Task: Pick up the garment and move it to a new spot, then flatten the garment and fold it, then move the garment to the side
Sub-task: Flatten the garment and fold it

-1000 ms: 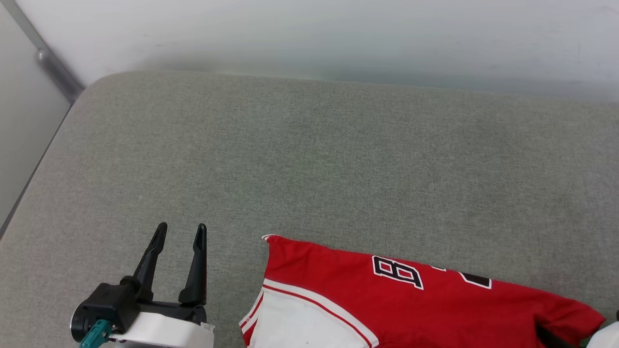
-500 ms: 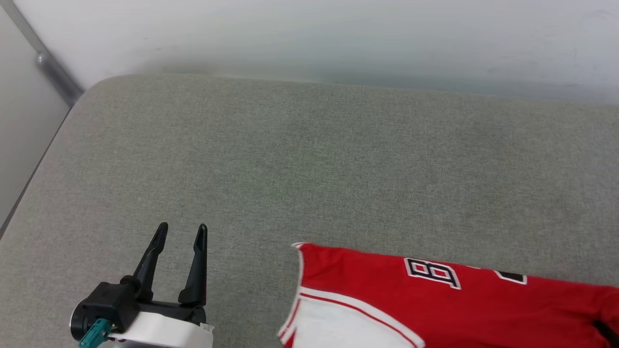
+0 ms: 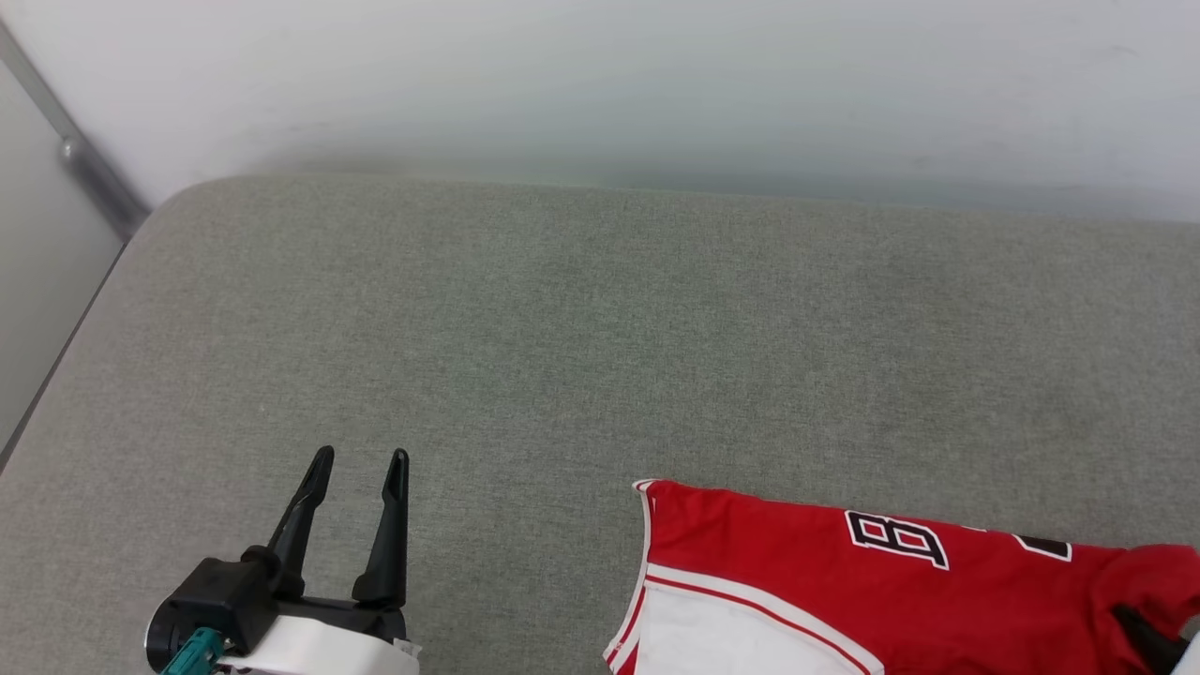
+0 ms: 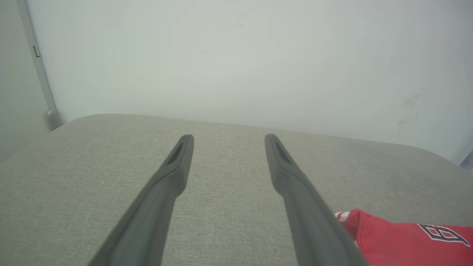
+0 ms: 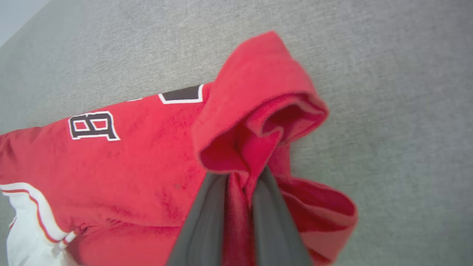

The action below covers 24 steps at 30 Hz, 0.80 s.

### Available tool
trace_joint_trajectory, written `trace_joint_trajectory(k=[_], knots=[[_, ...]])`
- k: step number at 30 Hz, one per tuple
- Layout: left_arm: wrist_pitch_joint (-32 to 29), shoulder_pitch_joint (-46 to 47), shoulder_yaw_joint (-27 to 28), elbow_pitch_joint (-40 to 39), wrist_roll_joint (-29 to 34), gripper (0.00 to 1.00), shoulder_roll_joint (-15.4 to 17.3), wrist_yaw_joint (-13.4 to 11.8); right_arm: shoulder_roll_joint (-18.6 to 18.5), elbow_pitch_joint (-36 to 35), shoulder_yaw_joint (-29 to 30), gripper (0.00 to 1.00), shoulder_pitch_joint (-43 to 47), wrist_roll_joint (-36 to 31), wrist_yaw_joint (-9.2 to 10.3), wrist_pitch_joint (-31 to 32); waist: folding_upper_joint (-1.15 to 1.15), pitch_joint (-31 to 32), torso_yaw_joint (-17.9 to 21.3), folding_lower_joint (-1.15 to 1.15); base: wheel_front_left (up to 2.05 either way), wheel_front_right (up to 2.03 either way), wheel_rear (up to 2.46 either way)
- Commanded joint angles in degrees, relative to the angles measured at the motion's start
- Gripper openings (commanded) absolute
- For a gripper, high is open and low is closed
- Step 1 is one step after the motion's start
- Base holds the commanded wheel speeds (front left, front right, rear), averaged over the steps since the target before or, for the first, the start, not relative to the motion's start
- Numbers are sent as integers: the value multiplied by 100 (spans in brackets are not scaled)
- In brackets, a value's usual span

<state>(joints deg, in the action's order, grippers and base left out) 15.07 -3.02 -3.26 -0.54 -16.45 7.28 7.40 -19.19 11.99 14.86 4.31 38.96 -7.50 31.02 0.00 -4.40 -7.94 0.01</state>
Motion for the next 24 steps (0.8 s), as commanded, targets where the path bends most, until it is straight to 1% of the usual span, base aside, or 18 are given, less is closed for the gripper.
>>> trace_joint_trajectory(k=[1, 3, 7, 9, 12, 14, 17, 21, 24], knots=[[12, -25, -11, 8, -24, 100, -6, 9, 63, -96, -23, 0, 76, 0, 2, 52, 0, 35, -1, -1, 0, 0, 0], [12, -48, -63, 41, -57, 100, -21, 9, 282, -552, -125, 0, 231, 147, 2, 381, 0, 94, -24, -1, 0, 0, 0], [12, -65, -133, 98, -100, 100, -20, 9, 533, -1346, -335, 0, 539, 162, 1, 981, 0, 184, -94, -1, 0, 0, 0], [12, -53, -132, 104, -106, 100, -24, 9, 716, -1686, -455, 0, 591, 168, 1, 1163, 0, 203, -138, -1, 0, 0, 0], [12, -54, -155, 99, -121, 100, -35, 9, 1024, -2010, -629, 0, 574, 178, 2, 1404, 0, 222, -201, -1, 0, 0, 0], [12, -47, -178, 98, -129, 100, -25, 9, 1261, -2130, -755, 0, 496, 208, 2, 1539, 0, 230, -252, -1, 0, 0, 0], [12, -44, -187, 105, -133, 100, -9, 9, 1510, -2201, -971, 0, 372, 311, 2, 1676, 0, 235, -316, -1, 0, 0, 0], [12, -21, -201, 107, -136, 100, 22, 9, 1633, -2103, -1280, 0, 223, 519, 2, 1681, 0, 229, -394, -1, 0, 0, 0], [12, 4, -219, 114, -129, 100, 33, 9, 1641, -1866, -1619, 0, 92, 995, 1, 1399, 0, 222, -447, -1, 0, 0, 0]])
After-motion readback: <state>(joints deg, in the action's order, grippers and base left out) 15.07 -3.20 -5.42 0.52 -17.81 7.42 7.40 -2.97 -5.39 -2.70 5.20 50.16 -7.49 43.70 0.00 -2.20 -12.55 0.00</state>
